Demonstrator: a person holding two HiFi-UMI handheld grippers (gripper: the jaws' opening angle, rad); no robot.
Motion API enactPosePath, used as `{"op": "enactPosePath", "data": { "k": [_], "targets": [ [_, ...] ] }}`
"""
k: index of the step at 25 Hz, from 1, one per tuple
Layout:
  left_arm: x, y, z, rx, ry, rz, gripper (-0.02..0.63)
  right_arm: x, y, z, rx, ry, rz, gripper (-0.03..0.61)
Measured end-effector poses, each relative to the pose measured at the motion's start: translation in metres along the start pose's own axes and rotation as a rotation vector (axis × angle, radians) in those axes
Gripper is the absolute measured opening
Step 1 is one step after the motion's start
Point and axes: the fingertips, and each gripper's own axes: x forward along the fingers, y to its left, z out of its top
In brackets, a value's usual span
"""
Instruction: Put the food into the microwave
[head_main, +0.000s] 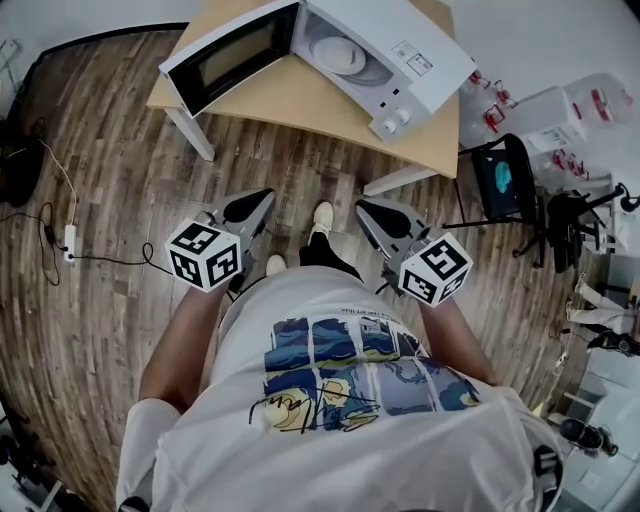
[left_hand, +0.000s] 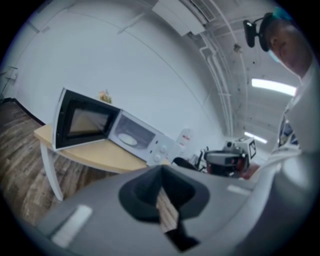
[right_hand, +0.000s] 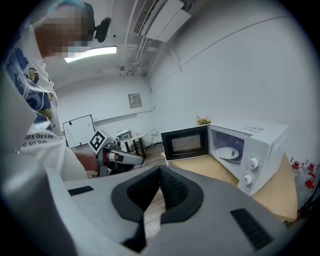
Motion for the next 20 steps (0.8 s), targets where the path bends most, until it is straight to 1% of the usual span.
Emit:
{"op": "enactPosePath", "data": {
  "k": [7,20],
  "targets": [
    [-0.004,-0.008,-0.004,0.030,0.012,-0.006,0.008,-0.005,0.006,-0.003,-0.019,-0.002,-0.004,0.008],
    [-0.011,-0.007,-0.013,0.047,0.038,0.010,0.008,0.005,0.015,-0.007,-0.054,0.024,0.007,0.006]
  ]
}}
